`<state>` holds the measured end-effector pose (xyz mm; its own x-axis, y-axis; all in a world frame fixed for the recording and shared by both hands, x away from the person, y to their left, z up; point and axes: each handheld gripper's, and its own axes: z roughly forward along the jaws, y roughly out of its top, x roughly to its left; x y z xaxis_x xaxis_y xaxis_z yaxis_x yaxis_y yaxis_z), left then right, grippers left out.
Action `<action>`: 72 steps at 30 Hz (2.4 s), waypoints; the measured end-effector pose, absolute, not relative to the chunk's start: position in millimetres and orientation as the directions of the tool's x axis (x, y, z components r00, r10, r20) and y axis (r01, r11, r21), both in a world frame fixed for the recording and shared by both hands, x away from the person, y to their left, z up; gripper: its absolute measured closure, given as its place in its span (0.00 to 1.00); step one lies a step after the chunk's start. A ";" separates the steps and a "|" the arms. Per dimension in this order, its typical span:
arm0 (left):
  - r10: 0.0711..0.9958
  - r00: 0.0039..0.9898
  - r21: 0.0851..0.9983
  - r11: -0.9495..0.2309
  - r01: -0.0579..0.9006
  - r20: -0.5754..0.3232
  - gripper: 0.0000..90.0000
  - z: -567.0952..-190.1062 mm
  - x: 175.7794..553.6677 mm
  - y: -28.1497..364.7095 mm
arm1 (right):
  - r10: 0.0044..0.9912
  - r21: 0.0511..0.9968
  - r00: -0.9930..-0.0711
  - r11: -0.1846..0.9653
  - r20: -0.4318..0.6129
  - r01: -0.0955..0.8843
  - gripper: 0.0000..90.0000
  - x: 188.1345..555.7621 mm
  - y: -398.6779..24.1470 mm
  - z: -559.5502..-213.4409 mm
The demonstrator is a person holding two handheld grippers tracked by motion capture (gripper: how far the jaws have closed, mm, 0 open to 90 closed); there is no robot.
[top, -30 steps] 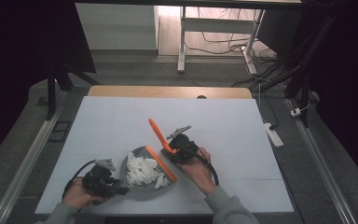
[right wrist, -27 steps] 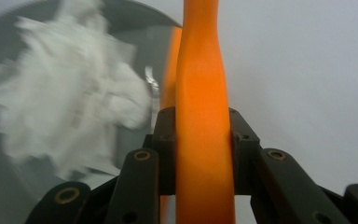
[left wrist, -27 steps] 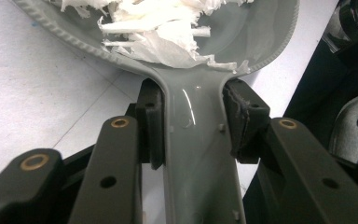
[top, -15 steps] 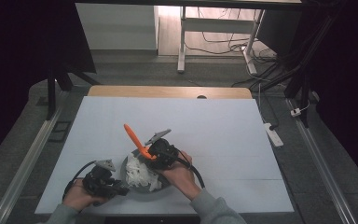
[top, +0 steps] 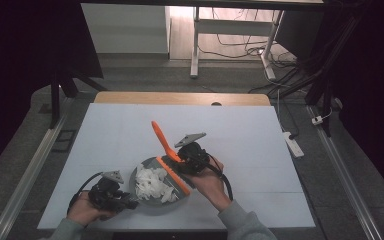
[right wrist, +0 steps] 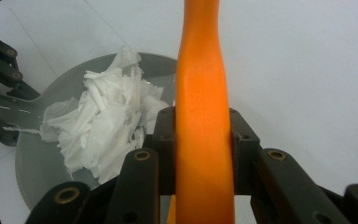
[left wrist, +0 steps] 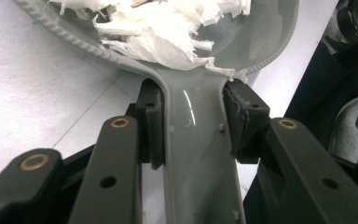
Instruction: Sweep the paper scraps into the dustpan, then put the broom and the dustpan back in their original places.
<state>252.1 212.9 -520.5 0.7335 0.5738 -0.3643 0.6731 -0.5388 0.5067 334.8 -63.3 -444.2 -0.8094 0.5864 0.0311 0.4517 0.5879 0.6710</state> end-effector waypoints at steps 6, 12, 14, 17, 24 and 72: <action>0.578 0.735 0.517 -0.534 0.669 -0.354 0.69 -519.9 252.3 214.1 | 0.591 0.680 -0.806 0.576 0.037 0.454 0.78 336.3 -71.5 -445.0; 0.579 0.739 0.531 -0.529 0.662 -0.344 0.69 -519.1 252.2 215.0 | 0.597 0.694 -0.802 0.563 0.035 0.449 0.78 338.1 -83.6 -444.5; 0.582 0.738 0.535 -0.526 0.661 -0.340 0.69 -518.9 252.2 215.1 | 0.599 0.699 -0.800 0.558 0.035 0.448 0.78 338.5 -88.4 -444.2; 0.589 0.737 0.544 -0.520 0.659 -0.331 0.69 -518.3 252.0 215.2 | 0.599 0.708 -0.800 0.550 0.035 0.443 0.78 339.0 -95.5 -443.4; 0.619 0.713 0.559 -0.481 0.675 -0.328 0.69 -514.5 252.3 215.8 | 0.600 0.738 -0.799 0.522 0.040 0.428 0.78 339.5 -113.0 -437.7; 0.797 0.510 0.649 -0.206 0.733 -0.323 0.68 -503.2 242.9 225.4 | 0.610 0.752 -0.789 0.485 0.074 0.446 0.78 337.1 -193.8 -445.4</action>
<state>242.9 225.4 -503.2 0.5099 0.7974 -0.3227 0.7327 -0.2061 0.6485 337.1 -193.8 -445.4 -0.7888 0.6102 0.0740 0.4460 0.4854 0.7520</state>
